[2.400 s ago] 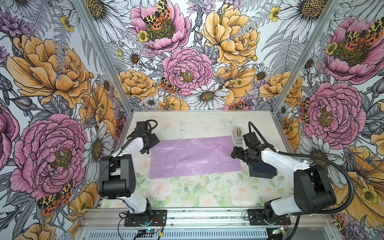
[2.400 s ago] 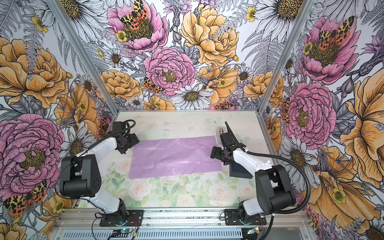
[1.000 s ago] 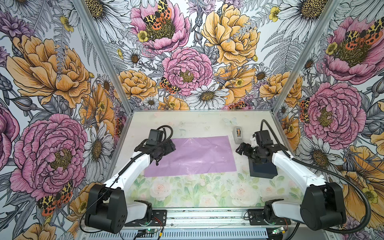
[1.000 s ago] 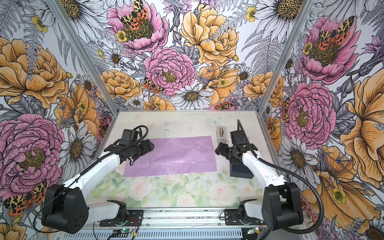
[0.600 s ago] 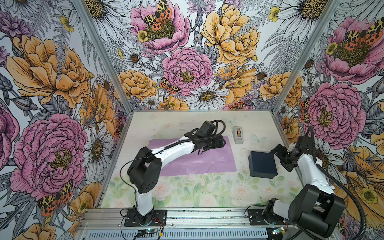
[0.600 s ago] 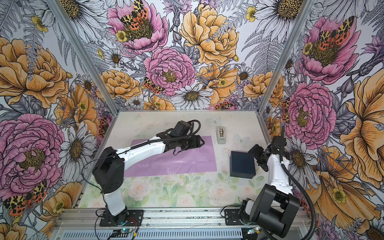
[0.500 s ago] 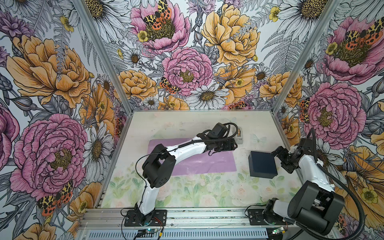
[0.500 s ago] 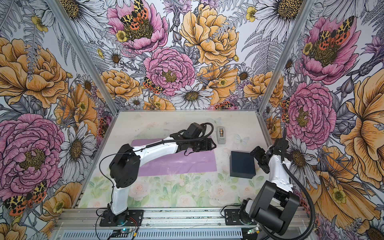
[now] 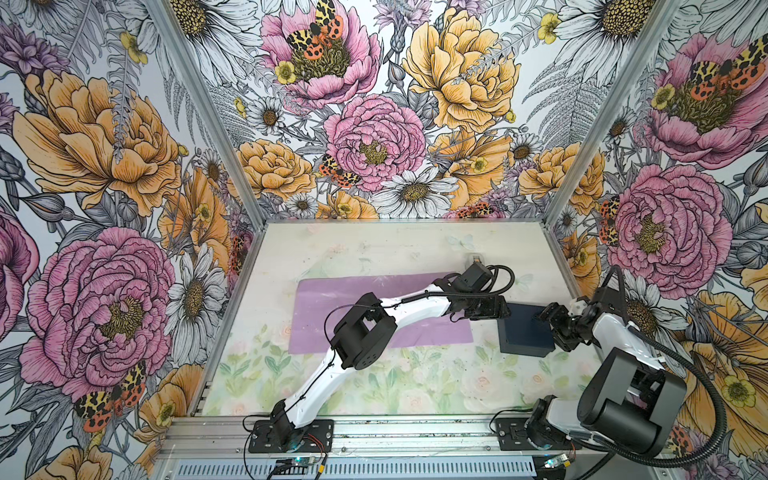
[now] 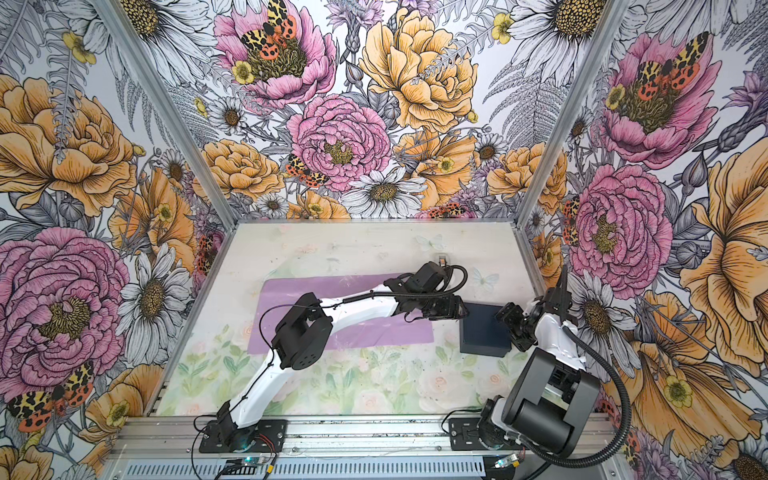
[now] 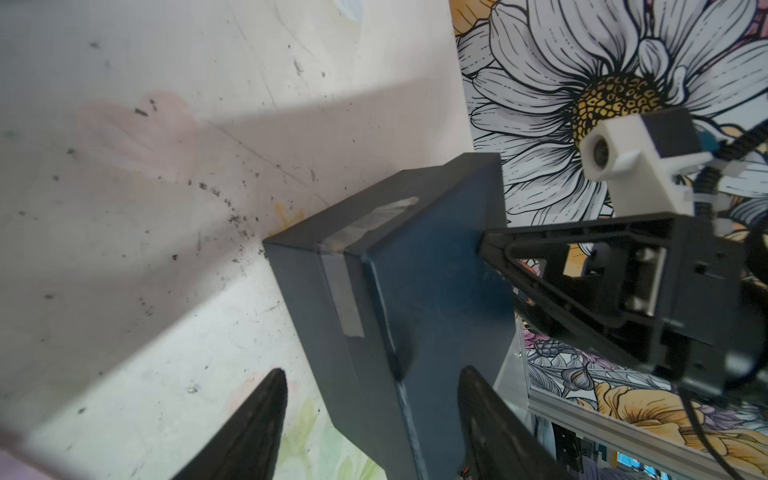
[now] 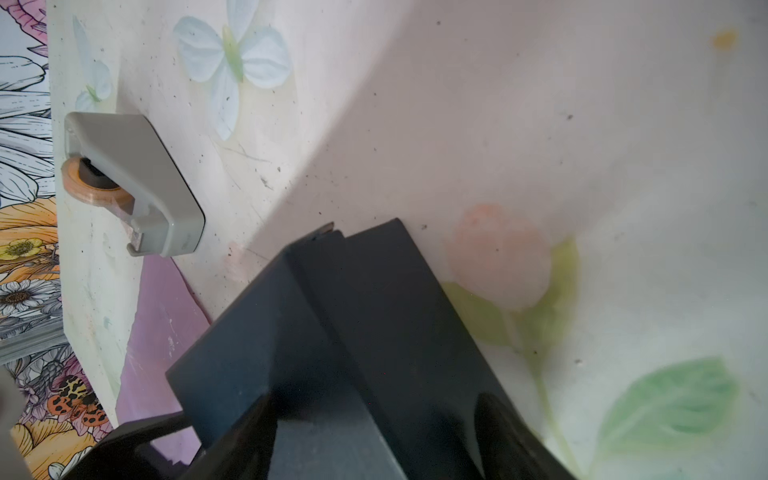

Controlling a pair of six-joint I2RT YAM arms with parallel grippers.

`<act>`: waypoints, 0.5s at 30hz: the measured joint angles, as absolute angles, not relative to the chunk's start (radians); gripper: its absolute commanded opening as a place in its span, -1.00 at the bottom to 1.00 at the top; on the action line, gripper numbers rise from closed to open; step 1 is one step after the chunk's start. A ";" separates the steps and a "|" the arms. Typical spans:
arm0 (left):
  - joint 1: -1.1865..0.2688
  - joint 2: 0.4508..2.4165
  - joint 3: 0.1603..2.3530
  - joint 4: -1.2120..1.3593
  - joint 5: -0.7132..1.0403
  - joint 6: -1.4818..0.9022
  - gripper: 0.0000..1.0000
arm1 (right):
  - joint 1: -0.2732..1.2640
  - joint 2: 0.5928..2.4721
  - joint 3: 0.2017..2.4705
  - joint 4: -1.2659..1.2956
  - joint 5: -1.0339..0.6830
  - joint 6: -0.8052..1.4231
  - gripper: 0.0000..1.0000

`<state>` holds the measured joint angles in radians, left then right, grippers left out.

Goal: Wrap the gift box in paper

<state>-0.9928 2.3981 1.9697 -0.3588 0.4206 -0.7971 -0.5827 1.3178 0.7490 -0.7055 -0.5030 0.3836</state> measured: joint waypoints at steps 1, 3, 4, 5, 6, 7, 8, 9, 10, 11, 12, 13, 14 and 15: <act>-0.993 2.406 1.971 -0.358 0.421 -0.802 0.16 | -0.582 1.318 0.747 -0.701 -0.508 0.384 0.42; -0.993 2.418 1.974 -0.348 0.428 -0.812 0.10 | -0.577 1.317 0.741 -0.691 -0.512 0.386 0.42; -0.993 2.421 1.981 -0.349 0.429 -0.813 0.07 | -0.574 1.316 0.740 -0.686 -0.513 0.389 0.41; -0.993 2.426 1.990 -0.350 0.428 -0.813 0.04 | -0.570 1.315 0.736 -0.681 -0.517 0.395 0.41; -0.993 2.431 1.998 -0.350 0.428 -0.814 0.02 | -0.565 1.314 0.733 -0.677 -0.519 0.398 0.41; -0.993 2.440 2.009 -0.349 0.429 -0.815 0.00 | -0.557 1.312 0.728 -0.670 -0.522 0.402 0.42; -0.993 2.446 2.017 -0.347 0.435 -0.816 -0.01 | -0.552 1.309 0.725 -0.664 -0.521 0.403 0.42; -0.993 2.454 2.028 -0.345 0.437 -0.817 -0.03 | -0.548 1.306 0.721 -0.659 -0.521 0.407 0.41; -0.993 2.459 2.037 -0.345 0.438 -0.817 -0.06 | -0.542 1.306 0.719 -0.653 -0.522 0.410 0.40; -0.994 2.465 2.049 -0.348 0.439 -0.818 -0.10 | -0.536 1.305 0.716 -0.648 -0.522 0.411 0.36; -0.994 2.468 2.056 -0.353 0.439 -0.822 -0.14 | -0.532 1.305 0.716 -0.643 -0.521 0.413 0.31; -0.994 2.470 2.065 -0.359 0.438 -0.822 -0.18 | -0.528 1.305 0.716 -0.638 -0.521 0.417 0.26; -0.992 2.473 2.075 -0.366 0.436 -0.824 -0.21 | -0.524 1.305 0.716 -0.634 -0.521 0.420 0.20; -0.989 2.476 2.083 -0.371 0.435 -0.825 -0.23 | -0.520 1.303 0.716 -0.630 -0.520 0.422 0.17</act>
